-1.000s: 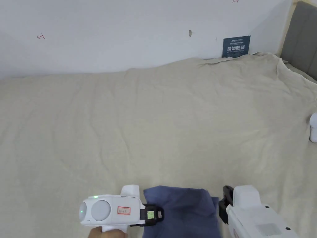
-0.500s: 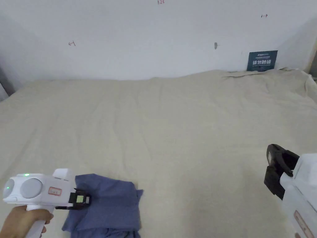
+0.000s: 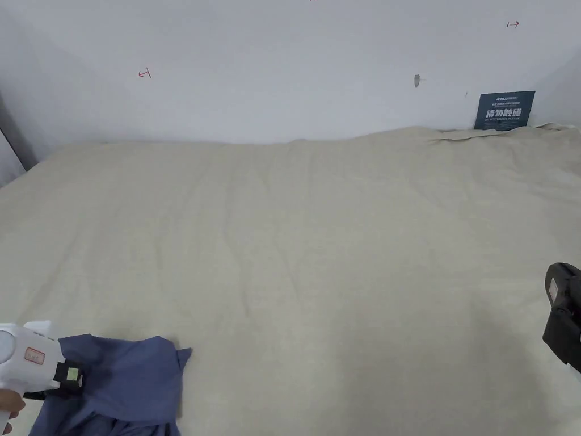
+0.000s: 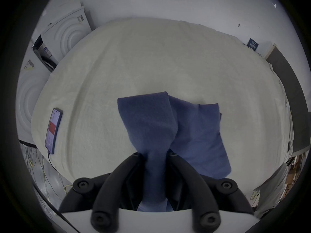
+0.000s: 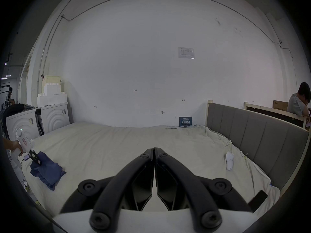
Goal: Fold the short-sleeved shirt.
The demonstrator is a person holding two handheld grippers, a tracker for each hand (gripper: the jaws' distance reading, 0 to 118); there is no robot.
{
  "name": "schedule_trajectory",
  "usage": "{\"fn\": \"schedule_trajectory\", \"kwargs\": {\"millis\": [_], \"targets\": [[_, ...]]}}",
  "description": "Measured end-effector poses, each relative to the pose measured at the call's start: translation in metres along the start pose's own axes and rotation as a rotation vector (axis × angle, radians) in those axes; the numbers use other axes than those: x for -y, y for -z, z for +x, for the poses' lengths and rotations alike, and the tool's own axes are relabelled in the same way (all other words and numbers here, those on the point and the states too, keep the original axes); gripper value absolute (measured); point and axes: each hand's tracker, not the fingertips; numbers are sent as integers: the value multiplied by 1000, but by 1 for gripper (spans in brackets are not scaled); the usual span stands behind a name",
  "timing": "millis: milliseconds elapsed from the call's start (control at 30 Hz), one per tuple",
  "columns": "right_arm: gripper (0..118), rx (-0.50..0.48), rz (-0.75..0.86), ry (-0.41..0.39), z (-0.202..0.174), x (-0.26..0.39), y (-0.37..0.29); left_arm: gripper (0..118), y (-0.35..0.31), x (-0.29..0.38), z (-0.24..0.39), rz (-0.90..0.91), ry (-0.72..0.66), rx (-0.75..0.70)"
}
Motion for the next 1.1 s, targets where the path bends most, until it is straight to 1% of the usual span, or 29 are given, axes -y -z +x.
{"fn": "schedule_trajectory", "kwargs": {"millis": [100, 167, 233, 267, 333, 367, 400, 433, 467, 500, 633, 833, 933, 1000, 1100], "targets": [[2, 4, -12, -5, -2, 1, 3, 17, 10, 3, -2, -1, -6, -14], [2, 5, -17, -4, -2, 2, 3, 17, -6, 11, 11, -8, -12, -33], [2, 5, -23, -9, -3, 2, 4, 22, -3, 15, 14, -5, -10, -56], [2, 4, -24, -10, -4, 2, 3, 26, 10, 19, 16, -8, -5, -72], [2, 1, -27, -12, -4, 2, 2, 52, 12, 22, 18, -10, -9, -105], [2, -1, -26, -13, -4, 1, 1, 69, 10, 24, 19, -6, -9, -124], [2, -4, -25, -15, -4, 0, 0, 92, 4, 26, 22, 4, -2, -144], [2, -6, -24, -14, -3, -2, -1, 109, 0, 29, 22, 21, -4, -154], [2, -9, -22, -14, -2, -3, -2, 118, -5, 31, 22, 27, -9, -160], [2, -9, -17, -15, -2, -4, -4, 118, -11, 32, 22, 41, -16, -168], [2, -13, -4, -10, 1, -9, -8, 118, -47, 36, 22, 198, -55, -165], [2, -13, 14, -14, 4, -18, -16, 118, -111, 45, 38, 521, -116, -124], [2, -10, 27, -18, 6, -20, -20, 118, -150, 57, 58, 718, -144, -87], [1, -5, 37, -23, 9, -20, -22, 118, -174, 68, 71, 876, -207, -55], [2, -9, 49, -27, 13, -22, -26, 118, -189, 81, 81, 1110, -262, 5]]}}
